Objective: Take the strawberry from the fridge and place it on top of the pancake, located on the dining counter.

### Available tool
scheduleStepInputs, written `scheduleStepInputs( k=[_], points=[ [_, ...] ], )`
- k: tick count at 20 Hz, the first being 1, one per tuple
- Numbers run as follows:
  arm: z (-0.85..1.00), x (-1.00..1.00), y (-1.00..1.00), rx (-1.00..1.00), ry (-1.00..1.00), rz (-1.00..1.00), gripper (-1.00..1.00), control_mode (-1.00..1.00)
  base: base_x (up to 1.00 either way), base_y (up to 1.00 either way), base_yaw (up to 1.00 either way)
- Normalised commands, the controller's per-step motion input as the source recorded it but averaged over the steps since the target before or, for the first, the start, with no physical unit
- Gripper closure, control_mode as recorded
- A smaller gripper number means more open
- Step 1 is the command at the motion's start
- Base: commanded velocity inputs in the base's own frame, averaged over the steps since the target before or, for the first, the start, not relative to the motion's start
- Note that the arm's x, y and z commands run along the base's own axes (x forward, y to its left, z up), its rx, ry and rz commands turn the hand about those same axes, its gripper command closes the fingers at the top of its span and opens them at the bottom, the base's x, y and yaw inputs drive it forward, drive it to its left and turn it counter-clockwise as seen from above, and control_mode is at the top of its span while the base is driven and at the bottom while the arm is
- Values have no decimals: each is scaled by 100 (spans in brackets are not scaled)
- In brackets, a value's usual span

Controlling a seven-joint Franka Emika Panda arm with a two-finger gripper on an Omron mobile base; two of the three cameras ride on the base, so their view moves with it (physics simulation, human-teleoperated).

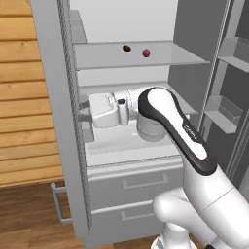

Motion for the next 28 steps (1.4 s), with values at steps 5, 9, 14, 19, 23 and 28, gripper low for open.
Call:
scheduleStepInputs(
  k=[5,9,14,19,23,28],
  points=[
    [4,-22,-88,1,-7,5,-100,-100,0,0,0],
    [0,-15,-97,0,-16,7,-100,-100,0,0,0],
    [-7,-2,-84,-22,-38,18,-100,-100,0,0,0],
    [-37,12,-44,-53,-49,40,-100,-100,0,0,0],
    [-33,36,-41,-61,-32,45,-100,-100,0,0,0],
    [-45,4,-83,-37,-53,38,-100,-100,0,0,0]
  ],
)
